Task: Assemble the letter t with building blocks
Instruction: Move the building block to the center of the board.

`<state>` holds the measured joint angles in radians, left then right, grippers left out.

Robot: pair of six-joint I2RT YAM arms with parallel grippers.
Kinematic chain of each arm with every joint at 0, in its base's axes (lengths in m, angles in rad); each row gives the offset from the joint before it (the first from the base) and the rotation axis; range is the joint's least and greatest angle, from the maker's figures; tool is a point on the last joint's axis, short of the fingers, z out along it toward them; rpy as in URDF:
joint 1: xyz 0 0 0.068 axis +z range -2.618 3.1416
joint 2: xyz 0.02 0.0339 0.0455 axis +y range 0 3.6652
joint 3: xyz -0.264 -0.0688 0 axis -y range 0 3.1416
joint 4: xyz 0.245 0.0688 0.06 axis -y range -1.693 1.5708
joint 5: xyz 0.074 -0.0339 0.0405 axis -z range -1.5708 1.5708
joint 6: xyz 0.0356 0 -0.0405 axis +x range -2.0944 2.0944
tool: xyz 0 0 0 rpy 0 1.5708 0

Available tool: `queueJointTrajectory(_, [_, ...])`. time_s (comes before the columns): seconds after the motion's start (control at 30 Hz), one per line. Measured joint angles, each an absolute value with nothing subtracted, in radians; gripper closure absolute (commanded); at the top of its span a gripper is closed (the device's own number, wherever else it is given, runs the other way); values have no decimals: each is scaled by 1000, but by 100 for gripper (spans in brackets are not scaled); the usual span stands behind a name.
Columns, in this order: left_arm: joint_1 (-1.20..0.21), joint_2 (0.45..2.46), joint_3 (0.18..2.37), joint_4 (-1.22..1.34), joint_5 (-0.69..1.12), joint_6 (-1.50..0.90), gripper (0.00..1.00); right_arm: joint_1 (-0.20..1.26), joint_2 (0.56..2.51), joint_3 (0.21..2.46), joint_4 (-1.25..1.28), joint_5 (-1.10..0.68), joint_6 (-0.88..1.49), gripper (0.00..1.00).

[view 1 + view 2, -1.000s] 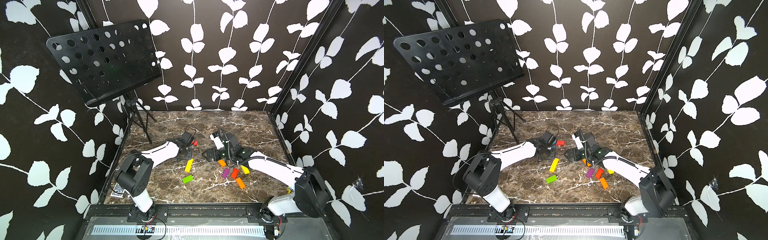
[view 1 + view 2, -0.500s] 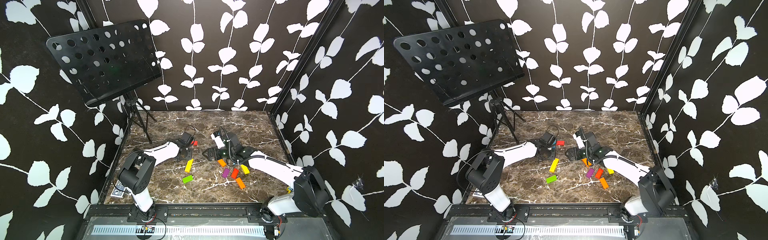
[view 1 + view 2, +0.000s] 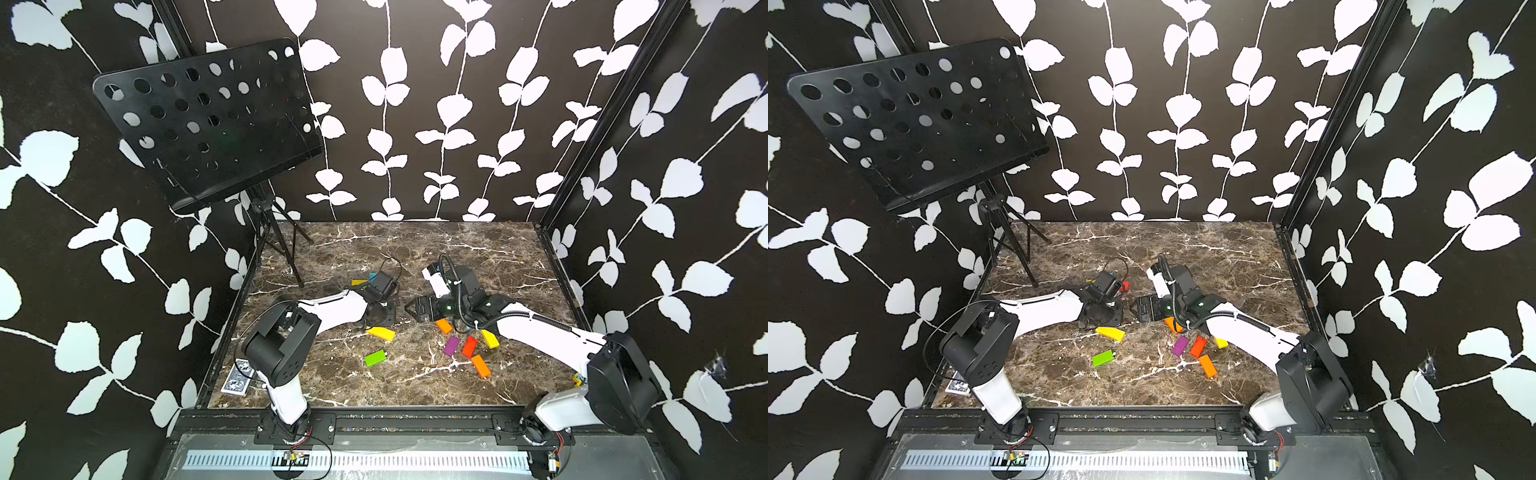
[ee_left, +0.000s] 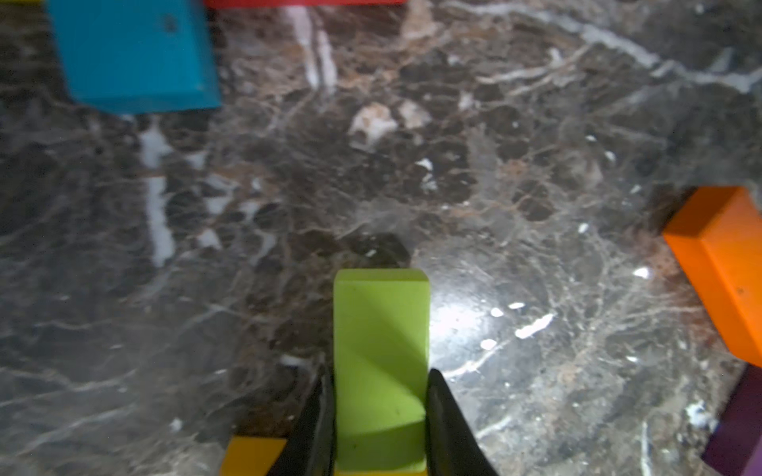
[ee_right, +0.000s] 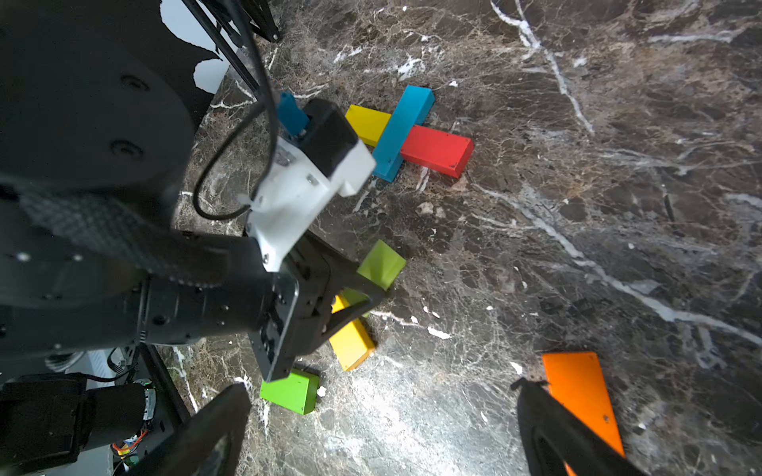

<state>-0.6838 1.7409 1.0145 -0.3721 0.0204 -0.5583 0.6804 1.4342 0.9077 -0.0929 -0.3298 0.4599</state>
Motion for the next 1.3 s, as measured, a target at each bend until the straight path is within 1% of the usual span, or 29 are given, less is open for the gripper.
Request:
queueJointTrajectory(0.37, [-632,1750,1034,-414,-31,-522,78,680,1435,908,-87,-329,460,1])
queueJointTrajectory(0.63, [-632,1743,1009,-389,-23,-524,78,680,1437,908,-86,-330,460,1])
queueJointTrajectory(0.83, [-660,1673,936,-398,-19,-542,77,680,1459,908,-82,-339,462,1])
queueJointTrajectory(1.0, [-695,1645,917,-425,-19,-557,75,680,1470,908,-68,-353,467,1])
queueJointTrajectory(1.13, [-691,1658,944,-455,-39,-549,74,680,1471,908,-64,-357,467,1])
queueJointTrajectory(1.3, [-645,1732,1022,-461,-51,-526,74,680,1472,908,-64,-356,467,1])
